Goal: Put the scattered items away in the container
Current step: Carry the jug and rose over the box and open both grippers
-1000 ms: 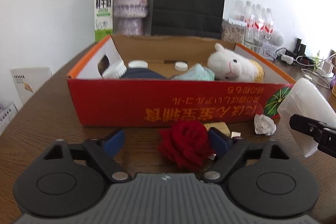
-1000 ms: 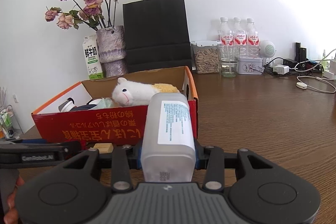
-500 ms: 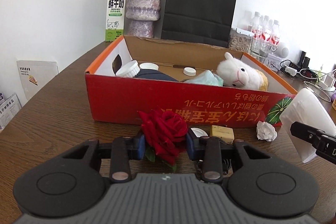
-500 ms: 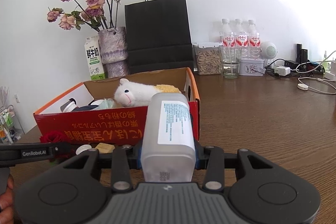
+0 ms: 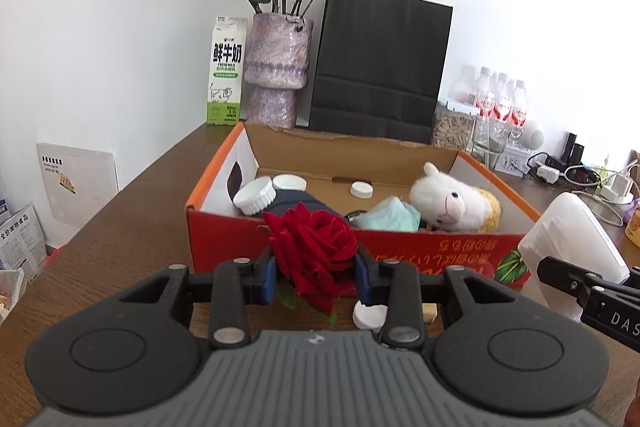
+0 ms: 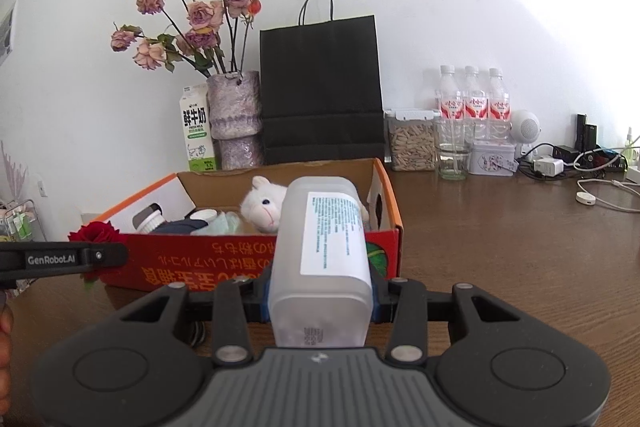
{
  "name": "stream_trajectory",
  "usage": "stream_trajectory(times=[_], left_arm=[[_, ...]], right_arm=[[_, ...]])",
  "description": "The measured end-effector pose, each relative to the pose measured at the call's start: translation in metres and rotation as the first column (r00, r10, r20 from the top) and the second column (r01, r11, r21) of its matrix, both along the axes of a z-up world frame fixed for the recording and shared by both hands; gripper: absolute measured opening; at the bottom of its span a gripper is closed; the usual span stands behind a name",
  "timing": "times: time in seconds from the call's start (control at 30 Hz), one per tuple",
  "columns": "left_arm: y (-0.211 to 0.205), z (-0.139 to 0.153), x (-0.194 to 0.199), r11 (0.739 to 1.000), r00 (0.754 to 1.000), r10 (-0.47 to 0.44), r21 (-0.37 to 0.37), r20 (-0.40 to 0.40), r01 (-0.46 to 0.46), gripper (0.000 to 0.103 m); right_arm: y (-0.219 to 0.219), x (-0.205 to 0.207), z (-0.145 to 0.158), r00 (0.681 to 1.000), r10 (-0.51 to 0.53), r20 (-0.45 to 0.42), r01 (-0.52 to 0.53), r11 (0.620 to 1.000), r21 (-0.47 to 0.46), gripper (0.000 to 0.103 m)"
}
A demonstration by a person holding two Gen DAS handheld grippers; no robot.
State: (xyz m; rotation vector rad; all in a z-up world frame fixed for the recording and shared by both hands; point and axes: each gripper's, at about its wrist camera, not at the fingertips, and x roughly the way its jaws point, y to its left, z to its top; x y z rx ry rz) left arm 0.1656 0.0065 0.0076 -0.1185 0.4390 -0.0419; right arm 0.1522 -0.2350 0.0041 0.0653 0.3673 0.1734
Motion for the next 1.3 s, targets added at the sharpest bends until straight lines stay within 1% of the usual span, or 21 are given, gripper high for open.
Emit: stream_trajectory(times=[0.17, 0.3, 0.47, 0.63, 0.77, 0.9, 0.97, 1.03, 1.2, 1.3], left_arm=[[0.001, 0.016, 0.010, 1.000, 0.999, 0.005, -0.007, 0.037, -0.005, 0.036], [0.000, 0.028, 0.026, 1.000, 0.997, 0.013, -0.014, 0.070, -0.012, 0.036], [-0.003, 0.042, 0.054, 0.999, 0.993, 0.029, -0.022, 0.118, -0.026, 0.037], [-0.003, 0.048, 0.093, 0.997, 0.989, 0.072, -0.045, 0.130, -0.066, 0.037], [0.001, 0.038, 0.119, 0.993, 0.988, 0.104, -0.063, 0.118, -0.097, 0.037], [0.004, 0.020, 0.128, 0.993, 0.989, 0.121, -0.024, 0.089, -0.119, 0.037], [0.007, 0.017, 0.129, 0.991, 0.988, 0.135, -0.018, 0.073, -0.134, 0.037], [0.010, 0.016, 0.127, 0.990, 0.986, 0.144, -0.020, 0.078, -0.143, 0.037], [0.008, 0.013, 0.123, 0.990, 0.986, 0.141, 0.004, 0.085, -0.141, 0.037], [0.007, 0.012, 0.125, 0.990, 0.987, 0.138, 0.014, 0.078, -0.139, 0.037]], right_arm=[[0.009, 0.005, 0.018, 0.999, 0.028, 0.041, -0.028, 1.000, -0.004, 0.040], [0.019, 0.022, 0.034, 0.997, 0.048, 0.067, -0.048, 0.999, 0.001, 0.040], [0.033, 0.055, 0.054, 0.993, 0.057, 0.104, -0.058, 0.998, 0.010, 0.040], [0.053, 0.097, 0.065, 0.992, 0.062, 0.113, -0.062, 0.998, 0.001, 0.040], [0.067, 0.130, 0.064, 0.993, 0.060, 0.099, -0.059, 0.998, -0.012, 0.040], [0.074, 0.150, 0.051, 0.996, 0.064, 0.062, -0.064, 0.998, -0.010, 0.040], [0.078, 0.153, 0.041, 0.997, 0.073, 0.040, -0.072, 0.997, -0.028, 0.040], [0.080, 0.154, 0.036, 0.997, 0.074, 0.030, -0.073, 0.997, -0.038, 0.040], [0.083, 0.148, 0.032, 0.996, 0.066, 0.055, -0.062, 0.996, -0.066, 0.040], [0.081, 0.147, 0.032, 0.996, 0.070, 0.047, -0.067, 0.996, -0.060, 0.040]])
